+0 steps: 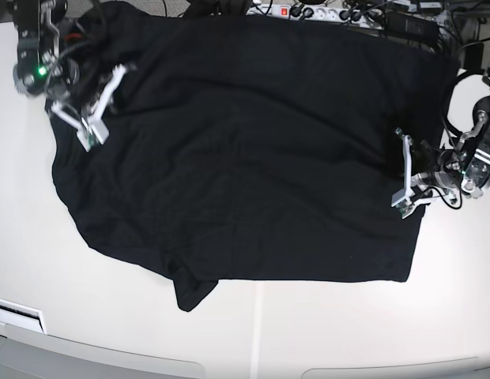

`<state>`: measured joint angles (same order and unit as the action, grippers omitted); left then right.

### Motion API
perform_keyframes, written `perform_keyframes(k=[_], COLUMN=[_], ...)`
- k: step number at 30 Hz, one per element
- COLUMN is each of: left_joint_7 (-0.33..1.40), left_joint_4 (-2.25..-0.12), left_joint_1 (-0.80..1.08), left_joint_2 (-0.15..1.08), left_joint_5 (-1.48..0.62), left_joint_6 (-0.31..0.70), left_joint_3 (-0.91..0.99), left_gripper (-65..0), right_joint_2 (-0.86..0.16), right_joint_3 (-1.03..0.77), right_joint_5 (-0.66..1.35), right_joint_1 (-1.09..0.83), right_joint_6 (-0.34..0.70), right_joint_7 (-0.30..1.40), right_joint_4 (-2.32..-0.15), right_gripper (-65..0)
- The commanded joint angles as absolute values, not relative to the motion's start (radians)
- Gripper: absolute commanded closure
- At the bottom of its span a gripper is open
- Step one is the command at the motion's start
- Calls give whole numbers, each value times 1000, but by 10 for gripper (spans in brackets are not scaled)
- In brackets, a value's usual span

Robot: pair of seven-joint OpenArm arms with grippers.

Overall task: Layout the t-shirt on the table in an organized manner, then fold the t-shirt properly
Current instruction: 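Release and move both grippers inward to grasp the shirt's sides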

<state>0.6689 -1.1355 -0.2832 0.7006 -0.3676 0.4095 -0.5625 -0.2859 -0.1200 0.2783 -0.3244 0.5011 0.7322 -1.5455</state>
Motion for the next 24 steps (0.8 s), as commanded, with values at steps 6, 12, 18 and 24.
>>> perform_keyframes(k=[6,12,18,24], left_joint_7=[574,480,422,388], left_joint_4=[-1129,-1127,-1075,-966], left_joint_1=[-284,-305,-380,-476], left_joint_2=[638,608,598,596], left_joint_5=[-288,-199,-161,-160], left_joint_6=[417,340,282,282], left_joint_3=[-568,-568,-568,-568], left_gripper=[0,0,0,0], right_joint_2=[-300,-300,-302,-303], right_joint_3=[-124,-124,-124,-124], right_joint_5=[253,196,173,120], right_joint_1=[-239,-179,-147,-115], right_joint_6=[485,426,351,213], right_joint_7=[739,721,717,722], right_joint_4=[-1485,-1430,-1423,-1423], right_gripper=[0,0,0,0])
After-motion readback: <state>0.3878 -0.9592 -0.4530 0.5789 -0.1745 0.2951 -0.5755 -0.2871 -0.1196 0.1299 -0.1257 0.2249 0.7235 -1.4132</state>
